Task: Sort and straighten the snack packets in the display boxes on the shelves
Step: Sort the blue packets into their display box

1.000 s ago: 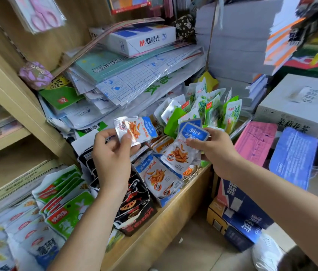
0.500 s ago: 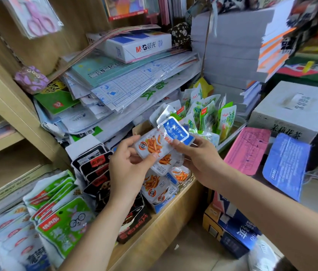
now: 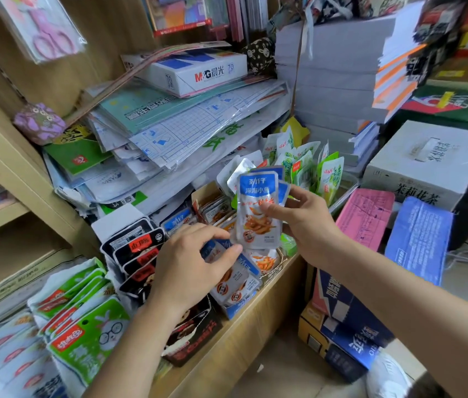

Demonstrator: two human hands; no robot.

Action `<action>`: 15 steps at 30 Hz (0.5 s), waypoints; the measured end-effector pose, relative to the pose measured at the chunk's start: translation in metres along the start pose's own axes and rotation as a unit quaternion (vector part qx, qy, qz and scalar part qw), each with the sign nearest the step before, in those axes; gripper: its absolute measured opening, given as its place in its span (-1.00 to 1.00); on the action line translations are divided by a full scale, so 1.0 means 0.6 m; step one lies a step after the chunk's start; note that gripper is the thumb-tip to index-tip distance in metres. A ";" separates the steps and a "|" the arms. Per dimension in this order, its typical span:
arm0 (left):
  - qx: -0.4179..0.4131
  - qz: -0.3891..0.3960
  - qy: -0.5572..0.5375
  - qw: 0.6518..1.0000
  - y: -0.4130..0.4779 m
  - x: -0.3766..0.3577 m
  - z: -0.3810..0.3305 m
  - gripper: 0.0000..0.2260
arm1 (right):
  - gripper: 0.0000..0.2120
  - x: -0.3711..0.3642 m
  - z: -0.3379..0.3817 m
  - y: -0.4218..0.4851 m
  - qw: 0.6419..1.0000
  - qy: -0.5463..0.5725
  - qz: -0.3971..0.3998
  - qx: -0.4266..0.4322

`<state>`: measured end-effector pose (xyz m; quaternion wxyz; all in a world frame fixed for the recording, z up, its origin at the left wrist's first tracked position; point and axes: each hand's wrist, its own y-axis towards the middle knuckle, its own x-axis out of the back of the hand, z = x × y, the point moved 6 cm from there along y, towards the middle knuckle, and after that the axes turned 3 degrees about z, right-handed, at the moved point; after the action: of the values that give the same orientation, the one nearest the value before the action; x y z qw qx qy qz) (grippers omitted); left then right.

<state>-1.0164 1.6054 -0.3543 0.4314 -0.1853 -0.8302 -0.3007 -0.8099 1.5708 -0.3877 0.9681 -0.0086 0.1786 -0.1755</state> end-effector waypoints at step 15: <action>0.057 0.115 0.070 0.989 -0.012 0.004 0.030 -0.92 | -0.68 0.041 0.026 0.005 0.992 -0.102 -0.051 0.046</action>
<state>-1.0330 1.6118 -0.3627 0.5300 -0.2331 -0.7870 -0.2133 -0.7823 1.5644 -0.3819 0.9705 0.0087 0.0701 -0.2303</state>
